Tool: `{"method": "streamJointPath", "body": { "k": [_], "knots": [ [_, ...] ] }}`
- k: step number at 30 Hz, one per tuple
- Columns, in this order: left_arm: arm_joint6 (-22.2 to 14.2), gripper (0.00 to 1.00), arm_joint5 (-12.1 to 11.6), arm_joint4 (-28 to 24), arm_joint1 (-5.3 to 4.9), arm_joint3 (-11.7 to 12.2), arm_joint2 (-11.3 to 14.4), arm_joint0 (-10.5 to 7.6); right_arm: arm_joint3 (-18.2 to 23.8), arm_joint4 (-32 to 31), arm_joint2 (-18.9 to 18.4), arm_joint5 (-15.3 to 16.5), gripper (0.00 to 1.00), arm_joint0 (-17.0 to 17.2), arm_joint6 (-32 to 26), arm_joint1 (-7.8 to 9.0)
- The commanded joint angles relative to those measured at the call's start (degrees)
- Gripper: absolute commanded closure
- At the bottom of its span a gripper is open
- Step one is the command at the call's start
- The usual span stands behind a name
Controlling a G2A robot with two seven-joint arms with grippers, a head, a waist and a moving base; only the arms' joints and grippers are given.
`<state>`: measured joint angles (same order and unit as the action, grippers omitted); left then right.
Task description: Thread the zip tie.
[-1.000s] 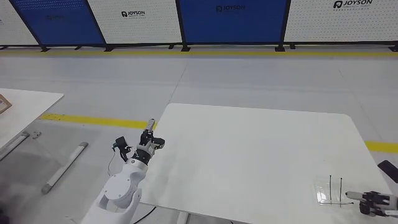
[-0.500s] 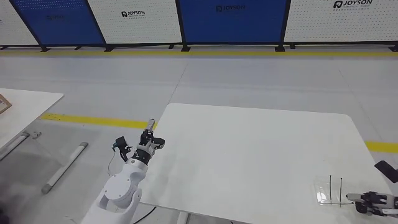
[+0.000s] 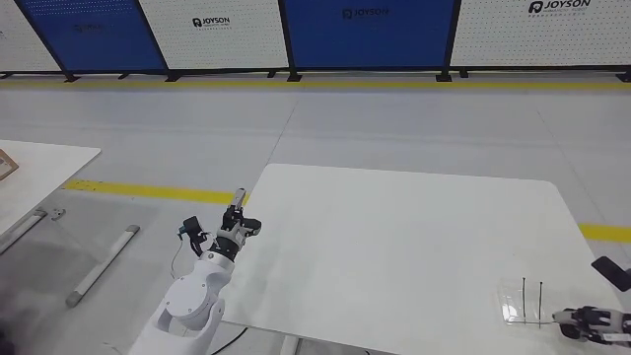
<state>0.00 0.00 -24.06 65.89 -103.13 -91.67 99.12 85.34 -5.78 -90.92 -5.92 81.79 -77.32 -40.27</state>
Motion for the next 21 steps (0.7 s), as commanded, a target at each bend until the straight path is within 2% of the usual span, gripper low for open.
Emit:
{"method": "streamJointPath", "body": {
  "k": [1,8,11,12,21],
  "knots": [
    [0.0,0.0,0.0,0.0,0.0,0.0,0.0,0.0,0.0,0.1,-0.1,0.0,0.85,0.1,0.0,0.04],
    [0.0,0.0,0.0,0.0,0.0,0.0,0.0,0.0,0.1,0.4,-0.3,0.3,0.87,0.4,0.3,0.18],
    [0.0,0.0,0.0,0.0,0.0,0.0,0.0,0.0,0.2,0.4,-0.3,0.2,0.94,0.5,0.5,0.24],
    [0.0,0.0,0.0,0.0,0.0,0.0,0.0,0.0,0.3,0.4,-0.4,0.1,1.0,0.6,0.6,0.26],
    [0.0,0.0,0.0,0.0,0.0,0.0,0.0,0.0,1.3,0.8,-2.3,0.0,1.0,1.7,1.0,0.63]
  ]
}}
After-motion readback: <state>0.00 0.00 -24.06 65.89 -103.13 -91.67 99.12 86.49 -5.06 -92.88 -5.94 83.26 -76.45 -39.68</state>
